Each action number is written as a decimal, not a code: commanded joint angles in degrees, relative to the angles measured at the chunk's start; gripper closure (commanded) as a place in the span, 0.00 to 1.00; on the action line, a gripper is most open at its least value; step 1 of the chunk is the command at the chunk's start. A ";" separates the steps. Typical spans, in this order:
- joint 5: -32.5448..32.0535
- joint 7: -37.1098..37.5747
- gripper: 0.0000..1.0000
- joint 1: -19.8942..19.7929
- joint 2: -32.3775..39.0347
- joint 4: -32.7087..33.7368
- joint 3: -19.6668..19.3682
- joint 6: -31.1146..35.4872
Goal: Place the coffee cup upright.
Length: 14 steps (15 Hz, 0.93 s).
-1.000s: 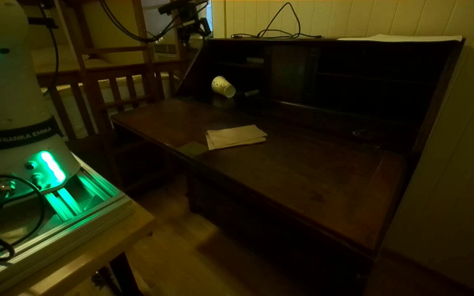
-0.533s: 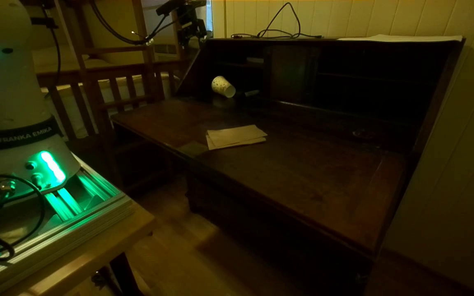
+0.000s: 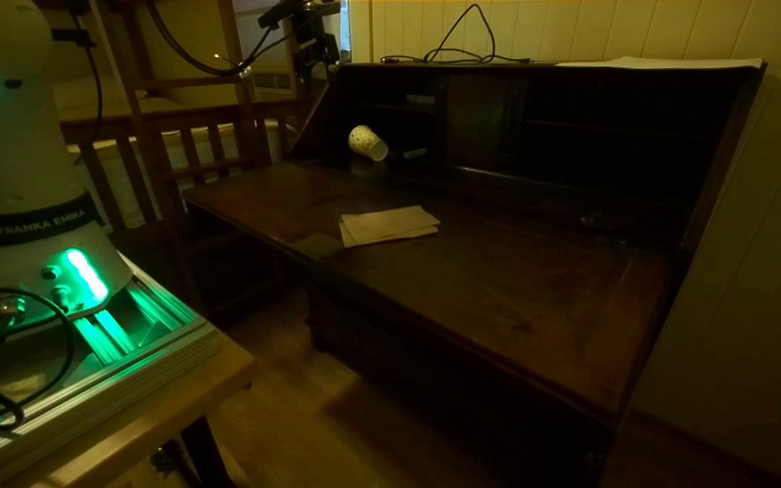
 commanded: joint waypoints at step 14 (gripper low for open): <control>-9.51 17.10 0.00 6.85 14.33 13.05 -7.22 2.72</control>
